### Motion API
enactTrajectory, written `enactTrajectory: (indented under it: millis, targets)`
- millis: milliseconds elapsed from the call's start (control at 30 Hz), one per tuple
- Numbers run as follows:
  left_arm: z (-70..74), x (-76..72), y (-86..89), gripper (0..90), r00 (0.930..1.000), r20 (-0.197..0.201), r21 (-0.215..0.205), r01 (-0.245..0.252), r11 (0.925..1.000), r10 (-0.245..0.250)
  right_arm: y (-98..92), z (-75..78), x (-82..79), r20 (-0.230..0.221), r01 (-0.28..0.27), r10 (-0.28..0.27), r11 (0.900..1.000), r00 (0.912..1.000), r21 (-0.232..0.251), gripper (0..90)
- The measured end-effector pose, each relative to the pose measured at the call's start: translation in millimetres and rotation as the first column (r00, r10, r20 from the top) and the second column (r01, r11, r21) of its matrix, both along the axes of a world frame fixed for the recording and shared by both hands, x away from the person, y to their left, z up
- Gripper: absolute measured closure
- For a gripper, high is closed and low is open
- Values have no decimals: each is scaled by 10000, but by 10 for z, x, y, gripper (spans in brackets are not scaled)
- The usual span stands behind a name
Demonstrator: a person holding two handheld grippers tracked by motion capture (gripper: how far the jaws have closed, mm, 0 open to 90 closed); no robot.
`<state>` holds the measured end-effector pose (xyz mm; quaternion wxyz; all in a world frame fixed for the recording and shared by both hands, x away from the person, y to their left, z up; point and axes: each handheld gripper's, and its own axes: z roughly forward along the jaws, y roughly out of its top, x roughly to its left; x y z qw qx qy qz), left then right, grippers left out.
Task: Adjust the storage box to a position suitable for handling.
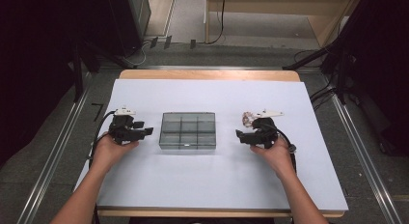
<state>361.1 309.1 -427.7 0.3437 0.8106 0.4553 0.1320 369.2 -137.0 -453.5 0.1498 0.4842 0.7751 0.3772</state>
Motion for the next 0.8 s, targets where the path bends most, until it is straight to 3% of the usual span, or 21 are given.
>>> enactTrajectory:
  millis: [67,167,200,267,467,700,800]
  targets:
    - [23,-22,-27,499,10000,-42,82,29,10000,-28,-5,19,-3,20,-189,189,9997,9998,170,172]
    - [47,-34,-20,537,9996,-272,-437,53,9990,-65,-23,31,0,-116,-316,321,9988,9994,383,171]
    - [47,-34,-20,545,9996,-272,-437,53,9990,-65,-27,32,-1,-123,-345,350,9986,9993,392,171]
    - [52,-51,-5,520,9998,-167,-572,68,9983,-77,-44,43,-5,-133,-509,516,9975,9986,488,173]
    - [56,-35,-2,499,9988,-489,-496,-27,9988,2,-59,70,-13,-151,-498,506,9973,9986,534,254]
    - [98,4,4,413,9968,-798,-974,-102,9952,24,-59,102,-22,-55,-648,651,9969,9979,442,347]
    - [94,10,3,388,9957,-926,-850,-46,9964,-33,-68,109,-21,-48,-593,595,9974,9982,402,357]
